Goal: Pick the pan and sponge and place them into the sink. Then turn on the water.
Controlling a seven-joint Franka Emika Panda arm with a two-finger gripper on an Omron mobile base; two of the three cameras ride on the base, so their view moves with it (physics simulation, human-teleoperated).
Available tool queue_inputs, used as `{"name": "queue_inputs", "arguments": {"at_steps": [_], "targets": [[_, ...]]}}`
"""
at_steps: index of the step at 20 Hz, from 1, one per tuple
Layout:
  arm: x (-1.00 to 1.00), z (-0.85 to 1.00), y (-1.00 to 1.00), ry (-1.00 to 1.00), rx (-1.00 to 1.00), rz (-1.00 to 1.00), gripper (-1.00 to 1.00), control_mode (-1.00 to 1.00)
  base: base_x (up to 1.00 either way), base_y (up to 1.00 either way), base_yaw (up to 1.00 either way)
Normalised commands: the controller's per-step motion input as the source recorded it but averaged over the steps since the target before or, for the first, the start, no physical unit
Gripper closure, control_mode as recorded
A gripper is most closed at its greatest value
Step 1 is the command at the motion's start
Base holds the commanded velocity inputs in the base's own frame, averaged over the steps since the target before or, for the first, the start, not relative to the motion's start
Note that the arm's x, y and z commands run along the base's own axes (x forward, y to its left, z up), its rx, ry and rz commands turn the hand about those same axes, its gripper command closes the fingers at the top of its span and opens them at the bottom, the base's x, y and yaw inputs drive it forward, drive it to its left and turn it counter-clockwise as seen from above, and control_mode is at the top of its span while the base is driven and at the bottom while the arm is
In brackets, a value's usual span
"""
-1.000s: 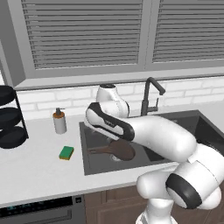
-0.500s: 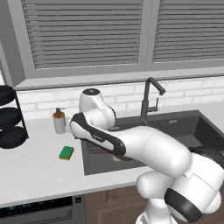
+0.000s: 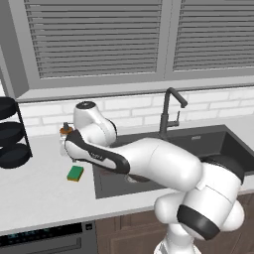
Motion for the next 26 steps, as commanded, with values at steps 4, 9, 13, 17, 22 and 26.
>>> {"name": "queue_inputs", "arguments": {"at_steps": [4,9,13,17,22,26], "targets": [[0.15,-0.28,0.03,0.0,0.0,0.0,-1.0,-1.0,0.0,0.0,0.0],[0.4,-0.37,0.02,0.01,0.0,0.0,-1.0,-1.0,0.0,0.0,0.0],[0.31,-0.35,0.01,0.0,0.0,0.0,-1.0,-1.0,0.0,0.0,0.0],[0.15,-0.27,0.18,0.0,0.0,0.0,-1.0,-1.0,0.0,0.0,0.0],[0.1,-0.22,0.19,0.0,0.0,0.0,-1.0,-1.0,0.0,0.0,0.0],[0.13,-0.17,0.09,0.0,0.0,0.0,-1.0,-1.0,0.0,0.0,0.0]]}}
